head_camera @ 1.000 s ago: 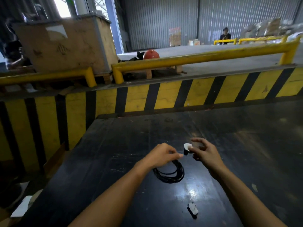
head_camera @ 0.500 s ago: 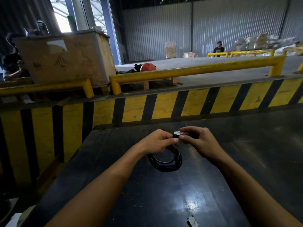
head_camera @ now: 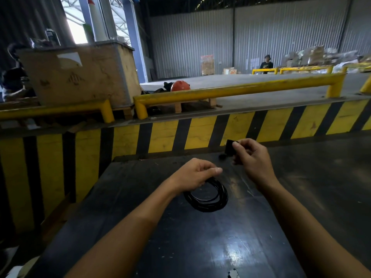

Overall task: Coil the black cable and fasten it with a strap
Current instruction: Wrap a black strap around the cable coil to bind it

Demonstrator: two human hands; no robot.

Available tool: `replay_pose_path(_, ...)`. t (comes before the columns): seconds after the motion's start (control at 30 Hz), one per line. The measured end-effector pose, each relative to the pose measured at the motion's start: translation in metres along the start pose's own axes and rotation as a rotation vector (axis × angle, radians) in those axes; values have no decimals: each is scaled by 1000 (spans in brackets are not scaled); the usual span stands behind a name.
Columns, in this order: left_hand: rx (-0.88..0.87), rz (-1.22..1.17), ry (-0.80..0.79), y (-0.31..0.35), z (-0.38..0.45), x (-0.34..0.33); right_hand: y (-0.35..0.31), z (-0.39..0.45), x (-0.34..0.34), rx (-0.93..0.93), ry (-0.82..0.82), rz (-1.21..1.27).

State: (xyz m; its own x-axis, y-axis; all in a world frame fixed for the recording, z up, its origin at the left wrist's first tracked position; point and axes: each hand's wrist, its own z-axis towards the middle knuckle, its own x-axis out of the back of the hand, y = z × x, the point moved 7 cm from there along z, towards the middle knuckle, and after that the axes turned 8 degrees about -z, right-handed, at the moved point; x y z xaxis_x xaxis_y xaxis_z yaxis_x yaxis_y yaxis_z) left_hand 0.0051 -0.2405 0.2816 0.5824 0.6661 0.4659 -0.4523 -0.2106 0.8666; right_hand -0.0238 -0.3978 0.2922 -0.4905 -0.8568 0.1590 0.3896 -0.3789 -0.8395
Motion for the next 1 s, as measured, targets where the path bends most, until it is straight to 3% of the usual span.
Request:
replay_pose_path(0.27, -21, -184, 205, 4, -5, 19, -28, -6, -13, 375, -10, -508)
replay_pose_path(0.4, -64, -199, 232, 12, -4, 20, -39, -15, -22, 449, -60, -496)
replay_pose_path(0.77, -53, -246, 197, 9, 3, 16, -40, -18, -26, 296, -224, -249)
replay_pose_path(1.0, 64, -152, 214, -1, 5, 14, -33, -17, -31, 245, -287, -324)
